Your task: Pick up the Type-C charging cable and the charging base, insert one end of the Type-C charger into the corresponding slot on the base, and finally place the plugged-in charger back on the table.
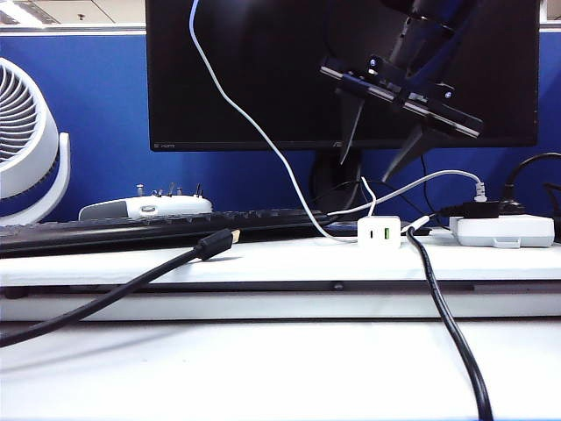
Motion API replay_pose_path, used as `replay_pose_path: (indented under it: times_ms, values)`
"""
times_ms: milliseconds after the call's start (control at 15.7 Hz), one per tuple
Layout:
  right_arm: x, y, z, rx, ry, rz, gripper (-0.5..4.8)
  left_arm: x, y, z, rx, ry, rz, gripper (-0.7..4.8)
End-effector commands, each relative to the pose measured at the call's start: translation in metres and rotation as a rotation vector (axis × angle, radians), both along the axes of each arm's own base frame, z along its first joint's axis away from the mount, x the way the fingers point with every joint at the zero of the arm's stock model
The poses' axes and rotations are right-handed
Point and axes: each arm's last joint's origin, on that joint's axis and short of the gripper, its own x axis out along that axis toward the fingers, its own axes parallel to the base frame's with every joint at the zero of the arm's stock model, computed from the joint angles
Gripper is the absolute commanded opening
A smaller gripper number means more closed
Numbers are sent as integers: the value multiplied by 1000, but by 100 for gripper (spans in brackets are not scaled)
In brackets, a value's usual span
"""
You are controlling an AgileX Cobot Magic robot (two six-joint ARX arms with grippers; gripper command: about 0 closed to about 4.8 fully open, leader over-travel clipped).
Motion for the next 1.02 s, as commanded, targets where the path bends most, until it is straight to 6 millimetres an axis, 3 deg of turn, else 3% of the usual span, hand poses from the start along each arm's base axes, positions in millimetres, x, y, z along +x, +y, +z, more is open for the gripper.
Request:
replay_pose_path:
  times_ms: [64, 381, 508, 1017]
  values:
    - [-2, -2, 0, -57, 5, -27, 287, -3, 1, 4, -11, -14, -12, -6]
    - [4, 0, -14, -90, 46, -36, 294, -3, 1, 3, -9, -9, -12, -6]
    - [7, 1, -17, -114, 45, -49, 344, -3, 1, 3, -6, 2, -18, -6]
    - [16, 4, -31, -141, 64, -60, 361, -4, 1, 2, -7, 8, -46, -6]
